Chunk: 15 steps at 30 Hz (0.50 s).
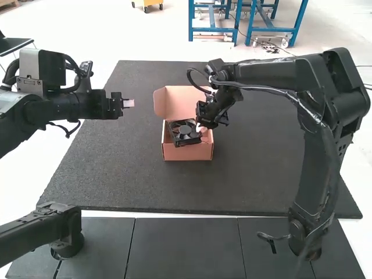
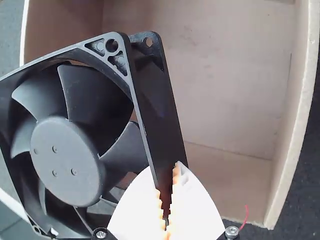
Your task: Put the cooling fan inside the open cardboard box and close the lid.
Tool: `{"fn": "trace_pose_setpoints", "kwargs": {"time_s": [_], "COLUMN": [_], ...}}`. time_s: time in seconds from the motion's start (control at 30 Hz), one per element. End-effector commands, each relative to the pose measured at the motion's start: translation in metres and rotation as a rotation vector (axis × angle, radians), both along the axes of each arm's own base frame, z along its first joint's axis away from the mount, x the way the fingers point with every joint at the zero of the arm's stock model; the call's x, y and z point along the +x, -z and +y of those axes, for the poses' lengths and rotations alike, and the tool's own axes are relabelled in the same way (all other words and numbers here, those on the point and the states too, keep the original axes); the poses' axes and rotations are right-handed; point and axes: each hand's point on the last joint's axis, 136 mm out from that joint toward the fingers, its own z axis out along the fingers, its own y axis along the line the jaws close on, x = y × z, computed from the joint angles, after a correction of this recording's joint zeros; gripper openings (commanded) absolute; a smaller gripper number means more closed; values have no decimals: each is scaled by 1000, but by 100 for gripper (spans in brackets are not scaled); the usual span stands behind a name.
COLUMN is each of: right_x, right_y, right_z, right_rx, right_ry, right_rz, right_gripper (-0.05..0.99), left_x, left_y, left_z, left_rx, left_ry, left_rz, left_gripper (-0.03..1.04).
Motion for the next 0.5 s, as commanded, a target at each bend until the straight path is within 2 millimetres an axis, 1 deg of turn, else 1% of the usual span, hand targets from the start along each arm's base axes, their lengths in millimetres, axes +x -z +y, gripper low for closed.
{"fn": "trace_pose_setpoints", "kwargs": {"time_s": [0.0,0.3,0.47], "right_x": [11,25,27], "right_y": [-11,-20,-21], "right_z": [8,18,17], "right_rx": [26,48,45], "right_ry": [27,27,26], "right_rz": [-20,-45,-50], "right_gripper": [-1,-1,-1], "left_x": [-2,-6,-7], "left_y": [-20,-20,-20], "left_z": [-3,-8,-9], "left_rx": [-24,-32,-32], "left_ry": [14,35,39], "left_rz": [-51,-46,-46], "left_gripper": [96,96,96]}}
